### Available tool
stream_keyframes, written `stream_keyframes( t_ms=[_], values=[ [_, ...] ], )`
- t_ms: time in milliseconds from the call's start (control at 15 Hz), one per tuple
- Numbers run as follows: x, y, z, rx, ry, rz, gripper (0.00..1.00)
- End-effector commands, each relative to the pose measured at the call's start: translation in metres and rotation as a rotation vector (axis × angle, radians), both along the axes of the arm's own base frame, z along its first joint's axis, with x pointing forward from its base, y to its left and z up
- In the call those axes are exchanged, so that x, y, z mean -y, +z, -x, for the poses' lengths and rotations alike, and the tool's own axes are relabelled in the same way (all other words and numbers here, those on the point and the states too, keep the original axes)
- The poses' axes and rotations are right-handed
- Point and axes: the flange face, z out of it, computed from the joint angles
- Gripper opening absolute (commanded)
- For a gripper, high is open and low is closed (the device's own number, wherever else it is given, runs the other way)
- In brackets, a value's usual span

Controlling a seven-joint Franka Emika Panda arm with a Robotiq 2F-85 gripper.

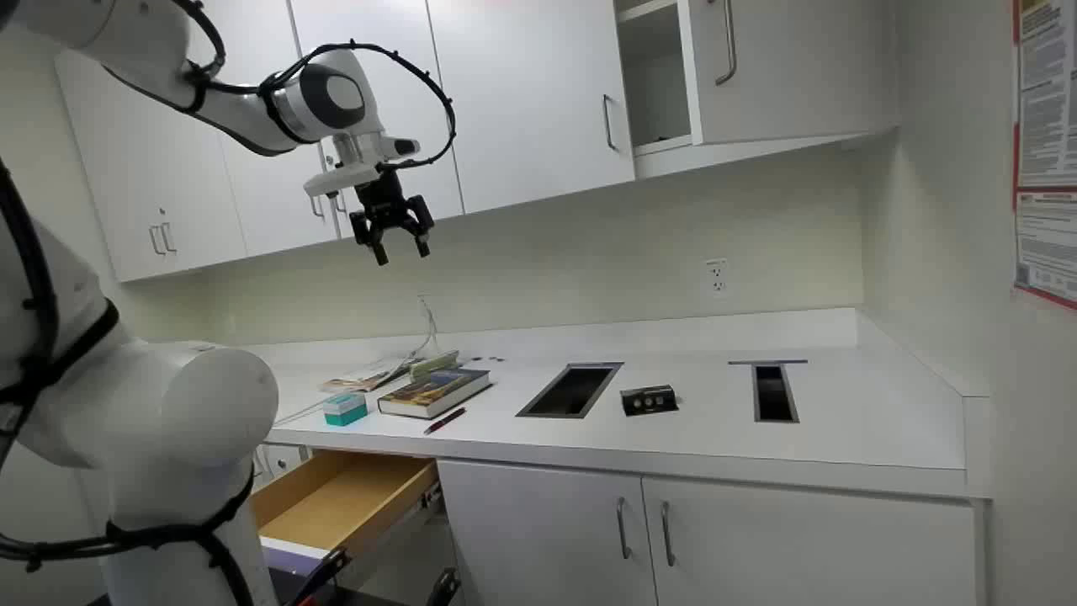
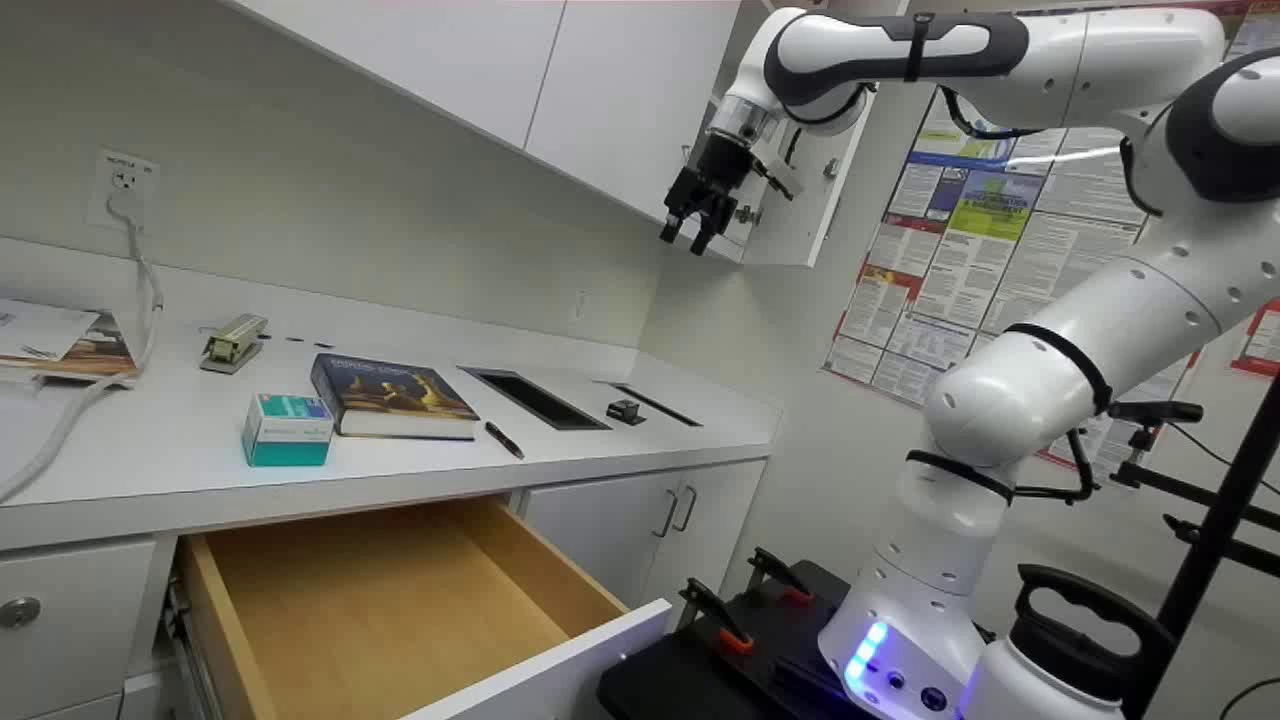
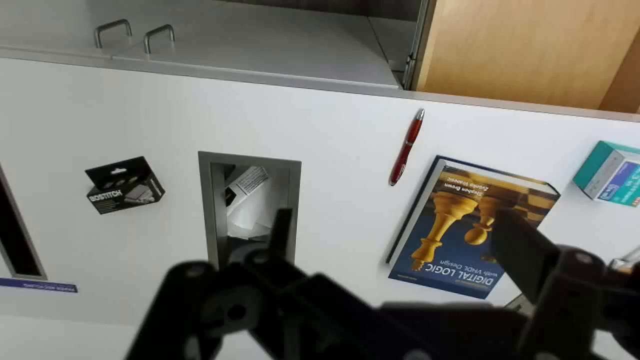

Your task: Open the rightmost cabinet door of the lower cabinet

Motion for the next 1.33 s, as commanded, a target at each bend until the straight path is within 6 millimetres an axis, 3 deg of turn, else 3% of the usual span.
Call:
stream_keyframes(
  t_ms=[0, 333, 533, 733, 1000, 1267],
  values=[
    [0.000, 0.001, 0.000, -0.001, 0.000, 0.000, 1.00],
    [0.000, 0.001, 0.000, -0.001, 0.000, 0.000, 1.00],
    [0.027, 0.009, -0.005, 0.027, -0.093, -0.028, 1.00],
    [0.091, 0.010, -0.010, 0.023, -0.267, -0.084, 1.00],
    [0.195, -0.005, -0.003, 0.008, -0.488, -0.150, 1.00],
    [0.280, -0.049, 0.010, -0.033, -0.699, -0.209, 1.00]
  ],
)
